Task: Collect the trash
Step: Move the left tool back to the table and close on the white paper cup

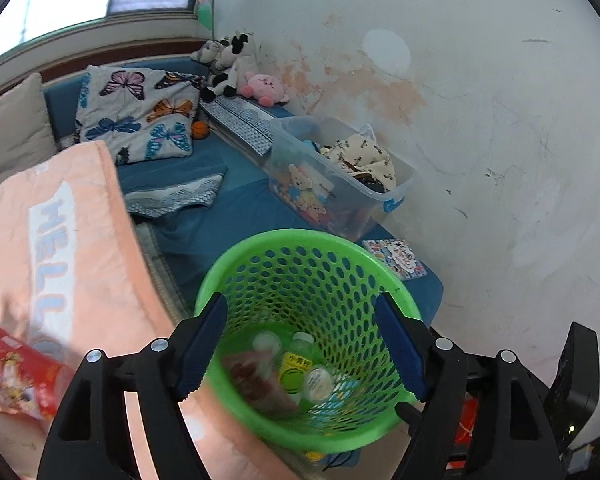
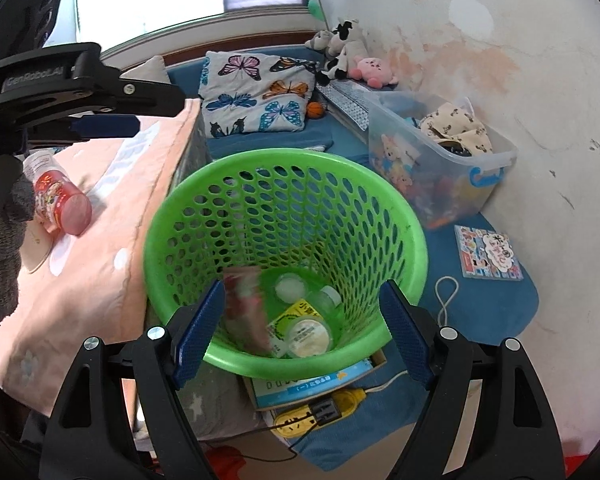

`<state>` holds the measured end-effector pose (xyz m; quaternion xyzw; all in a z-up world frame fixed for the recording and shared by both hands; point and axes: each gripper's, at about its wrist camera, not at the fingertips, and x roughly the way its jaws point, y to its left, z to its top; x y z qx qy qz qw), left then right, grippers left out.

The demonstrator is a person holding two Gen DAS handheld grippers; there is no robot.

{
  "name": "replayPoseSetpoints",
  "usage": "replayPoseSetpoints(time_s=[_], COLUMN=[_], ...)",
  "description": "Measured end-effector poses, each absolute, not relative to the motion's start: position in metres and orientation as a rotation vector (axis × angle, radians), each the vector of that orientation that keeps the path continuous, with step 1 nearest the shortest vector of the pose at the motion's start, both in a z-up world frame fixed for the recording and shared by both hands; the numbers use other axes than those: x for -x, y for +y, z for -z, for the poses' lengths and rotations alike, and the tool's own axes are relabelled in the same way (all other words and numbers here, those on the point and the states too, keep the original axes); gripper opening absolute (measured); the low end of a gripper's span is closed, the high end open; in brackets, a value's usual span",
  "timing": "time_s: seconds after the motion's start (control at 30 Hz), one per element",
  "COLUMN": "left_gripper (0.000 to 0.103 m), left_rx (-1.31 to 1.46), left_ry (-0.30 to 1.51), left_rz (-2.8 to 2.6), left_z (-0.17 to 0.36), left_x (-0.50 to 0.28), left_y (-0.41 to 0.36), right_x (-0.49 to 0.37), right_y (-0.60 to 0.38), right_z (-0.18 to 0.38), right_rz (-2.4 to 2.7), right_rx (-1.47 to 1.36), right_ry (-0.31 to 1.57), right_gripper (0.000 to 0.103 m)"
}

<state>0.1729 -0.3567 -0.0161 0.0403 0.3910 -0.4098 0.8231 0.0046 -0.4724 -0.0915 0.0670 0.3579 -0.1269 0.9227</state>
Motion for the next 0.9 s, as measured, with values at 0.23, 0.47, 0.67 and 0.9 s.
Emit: replayPoseSetpoints(time_s=[0.23,0.47,0.67,0.9], left_gripper=[0.074,0.074,0.075,0.078], left_rx=[-0.095,-0.078,-0.045,-0.002], left_ry=[0.776,0.755,0.744,0.756], left_rz=[0.764,0.627,0.488,0.369], left_z=[0.0,-0.002,0.005,0.024], left_x=[-0.161,-0.158,-0.163,-0.168], left_y=[-0.302,-0.236,-0.171,-0.111], right_x=[-0.009,-0.017,-0.031,-0.052], right_y=[-0.453,-0.43,-0.408,-0.385], right_z=[0.085,0.075,0.067,0.066], right_rz=[0.219,0.167,0.114,0.058], right_rx=[-0.116,-0.094,-0.073,-0.058], right_ry=[0.721,0.704,0.694,0.7], right_gripper=[0.079,0.079,0.079,0.079])
